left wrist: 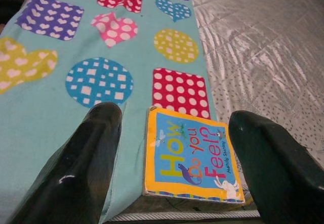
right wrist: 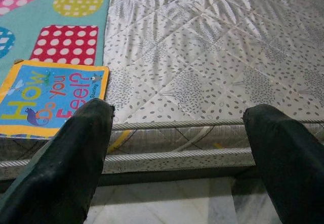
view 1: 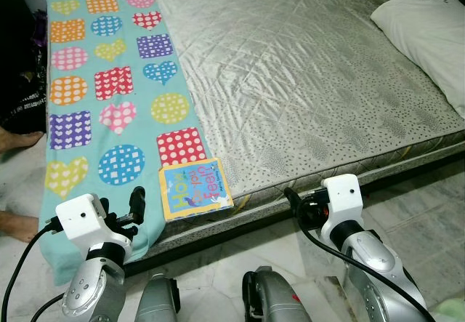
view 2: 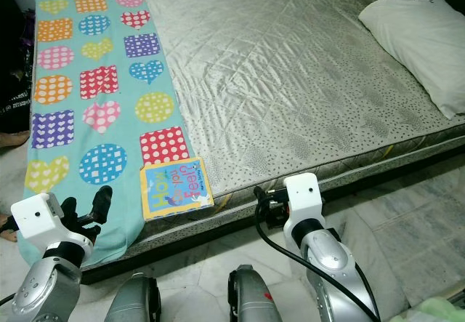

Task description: Clean up the room

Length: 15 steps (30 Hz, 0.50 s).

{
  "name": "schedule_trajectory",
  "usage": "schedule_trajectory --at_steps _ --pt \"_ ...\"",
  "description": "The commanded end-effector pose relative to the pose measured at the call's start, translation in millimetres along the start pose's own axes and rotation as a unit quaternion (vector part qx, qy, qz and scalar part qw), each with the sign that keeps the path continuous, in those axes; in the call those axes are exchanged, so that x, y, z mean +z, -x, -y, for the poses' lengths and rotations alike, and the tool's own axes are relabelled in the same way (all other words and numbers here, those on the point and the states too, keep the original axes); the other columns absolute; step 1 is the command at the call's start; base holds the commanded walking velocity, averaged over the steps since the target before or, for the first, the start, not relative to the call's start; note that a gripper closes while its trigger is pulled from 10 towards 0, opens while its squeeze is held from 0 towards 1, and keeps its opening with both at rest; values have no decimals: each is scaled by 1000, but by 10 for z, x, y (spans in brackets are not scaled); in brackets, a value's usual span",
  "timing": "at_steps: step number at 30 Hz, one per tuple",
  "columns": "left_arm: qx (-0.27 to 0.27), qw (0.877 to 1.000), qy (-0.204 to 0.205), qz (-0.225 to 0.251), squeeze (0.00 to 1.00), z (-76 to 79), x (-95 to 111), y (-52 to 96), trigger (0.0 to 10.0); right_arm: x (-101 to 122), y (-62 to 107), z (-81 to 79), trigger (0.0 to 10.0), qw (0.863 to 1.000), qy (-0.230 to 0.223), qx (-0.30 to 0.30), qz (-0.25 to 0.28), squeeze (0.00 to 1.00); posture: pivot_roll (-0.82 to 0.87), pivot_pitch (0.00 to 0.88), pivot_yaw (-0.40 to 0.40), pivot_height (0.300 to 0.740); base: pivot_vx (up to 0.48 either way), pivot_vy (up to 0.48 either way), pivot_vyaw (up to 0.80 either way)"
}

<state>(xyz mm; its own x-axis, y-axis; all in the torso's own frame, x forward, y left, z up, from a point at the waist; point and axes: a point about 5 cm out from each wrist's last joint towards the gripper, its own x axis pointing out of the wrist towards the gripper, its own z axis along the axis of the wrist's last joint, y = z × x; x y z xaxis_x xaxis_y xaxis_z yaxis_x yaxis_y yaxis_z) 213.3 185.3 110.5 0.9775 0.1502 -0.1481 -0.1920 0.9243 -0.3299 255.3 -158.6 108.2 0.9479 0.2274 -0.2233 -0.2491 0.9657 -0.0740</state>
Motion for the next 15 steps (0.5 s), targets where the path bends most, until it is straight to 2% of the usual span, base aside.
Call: schedule_trajectory --at_steps 1,10,15 --pt "14 1000 -3 -4 0 -43 -26 19 10000 -36 8 9 10000 1000 0 4 -7 0 -25 245 -36 660 0 0 0" --pt "16 1000 0 -2 0 -35 -29 10 10000 -21 -2 9 10000 1000 -1 5 -4 0 -29 241 -39 595 0 0 0" --pt "20 1000 -1 1 0 -37 -23 6 10000 -17 -13 18 10000 1000 0 4 -5 0 -30 240 -41 585 0 0 0"
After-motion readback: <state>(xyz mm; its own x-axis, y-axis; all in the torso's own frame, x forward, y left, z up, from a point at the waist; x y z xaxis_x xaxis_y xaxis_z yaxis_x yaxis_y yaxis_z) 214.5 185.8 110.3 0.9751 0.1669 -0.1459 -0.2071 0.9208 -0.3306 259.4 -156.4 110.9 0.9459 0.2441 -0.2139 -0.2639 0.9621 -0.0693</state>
